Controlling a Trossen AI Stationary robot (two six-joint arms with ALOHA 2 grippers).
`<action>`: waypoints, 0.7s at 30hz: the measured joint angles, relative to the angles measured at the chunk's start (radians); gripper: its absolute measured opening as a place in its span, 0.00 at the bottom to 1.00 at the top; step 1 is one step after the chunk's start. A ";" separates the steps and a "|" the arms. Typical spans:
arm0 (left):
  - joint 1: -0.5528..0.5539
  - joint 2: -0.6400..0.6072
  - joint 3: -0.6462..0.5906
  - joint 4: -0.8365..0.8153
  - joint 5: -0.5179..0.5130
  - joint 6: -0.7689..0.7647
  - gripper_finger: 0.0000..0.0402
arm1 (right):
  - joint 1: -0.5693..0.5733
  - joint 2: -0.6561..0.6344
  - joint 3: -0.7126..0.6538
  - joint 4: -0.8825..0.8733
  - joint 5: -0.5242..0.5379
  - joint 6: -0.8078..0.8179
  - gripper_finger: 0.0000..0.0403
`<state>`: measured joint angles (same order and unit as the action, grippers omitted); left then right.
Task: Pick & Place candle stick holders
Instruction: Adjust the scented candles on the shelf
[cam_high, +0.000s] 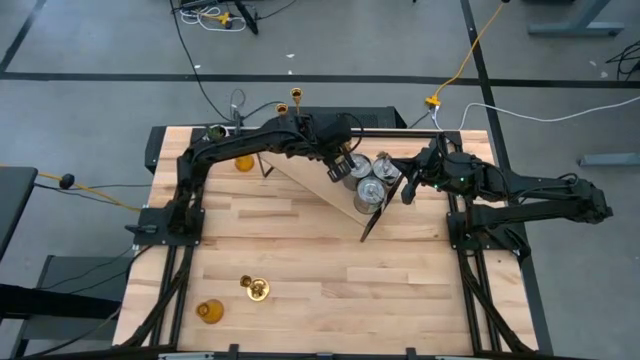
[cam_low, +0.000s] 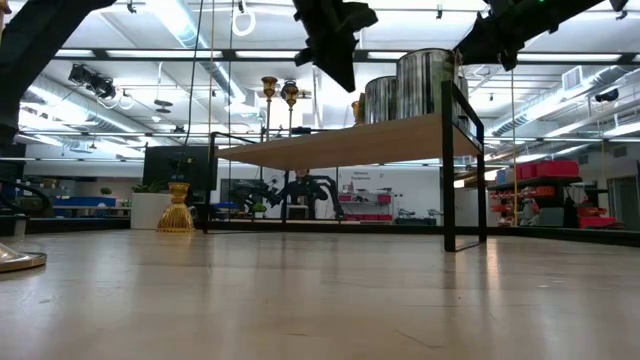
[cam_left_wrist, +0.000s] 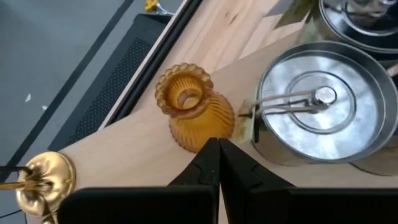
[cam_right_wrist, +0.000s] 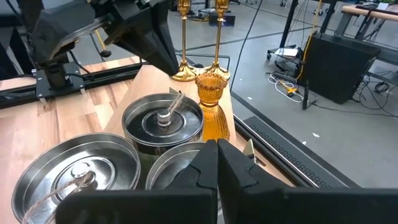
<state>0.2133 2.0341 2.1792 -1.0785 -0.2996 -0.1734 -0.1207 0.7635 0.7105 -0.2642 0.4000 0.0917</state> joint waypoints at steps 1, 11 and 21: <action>0.000 0.001 0.000 0.002 0.000 0.000 0.01 | 0.000 0.000 0.000 0.000 0.000 0.000 0.01; 0.002 0.035 -0.001 -0.001 0.041 -0.026 0.01 | 0.000 0.000 0.000 -0.001 0.000 -0.001 0.01; 0.002 0.035 0.000 0.018 0.078 -0.025 0.01 | 0.000 0.000 0.000 -0.001 0.000 0.000 0.01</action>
<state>0.2155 2.0689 2.1788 -1.0608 -0.2213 -0.1985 -0.1207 0.7635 0.7105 -0.2649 0.4000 0.0914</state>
